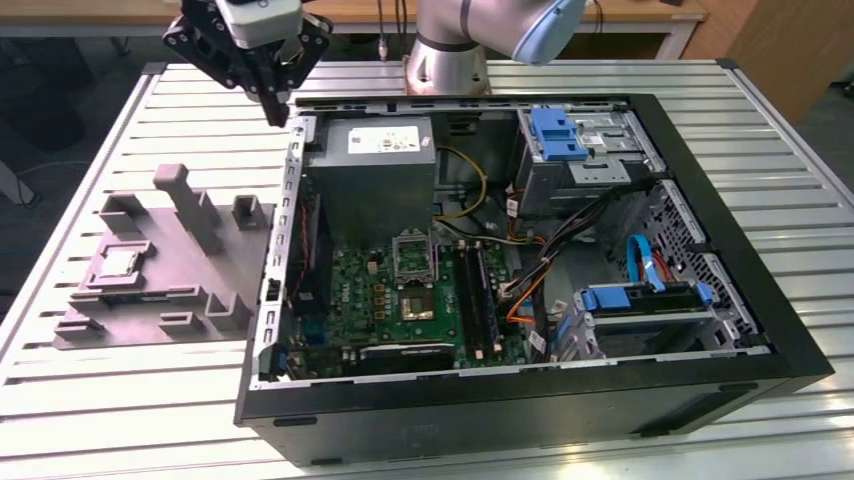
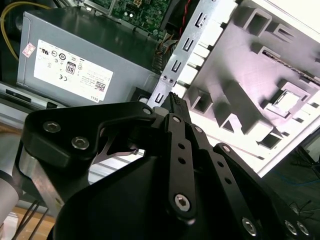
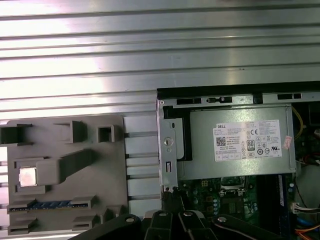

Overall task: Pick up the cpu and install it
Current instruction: 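Reach for the cpu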

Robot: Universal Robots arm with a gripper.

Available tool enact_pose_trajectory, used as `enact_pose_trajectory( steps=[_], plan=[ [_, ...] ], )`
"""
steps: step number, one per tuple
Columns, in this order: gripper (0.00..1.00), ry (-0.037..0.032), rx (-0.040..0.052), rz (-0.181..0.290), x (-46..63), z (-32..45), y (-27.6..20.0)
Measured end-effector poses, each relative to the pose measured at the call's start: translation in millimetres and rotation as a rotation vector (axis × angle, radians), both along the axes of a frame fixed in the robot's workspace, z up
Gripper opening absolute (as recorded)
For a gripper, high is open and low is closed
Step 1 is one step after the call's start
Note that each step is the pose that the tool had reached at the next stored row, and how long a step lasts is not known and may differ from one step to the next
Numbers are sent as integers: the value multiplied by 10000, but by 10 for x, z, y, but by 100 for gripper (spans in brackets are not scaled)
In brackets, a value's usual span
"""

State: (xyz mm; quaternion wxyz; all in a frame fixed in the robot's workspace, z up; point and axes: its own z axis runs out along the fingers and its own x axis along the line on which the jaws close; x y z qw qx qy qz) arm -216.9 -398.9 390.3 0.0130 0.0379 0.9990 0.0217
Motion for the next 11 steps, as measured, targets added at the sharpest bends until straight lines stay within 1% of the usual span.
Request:
enact_pose_trajectory(
  steps=[11],
  plan=[
    [11,-1,1,0,-23,-2,0]
  ],
)
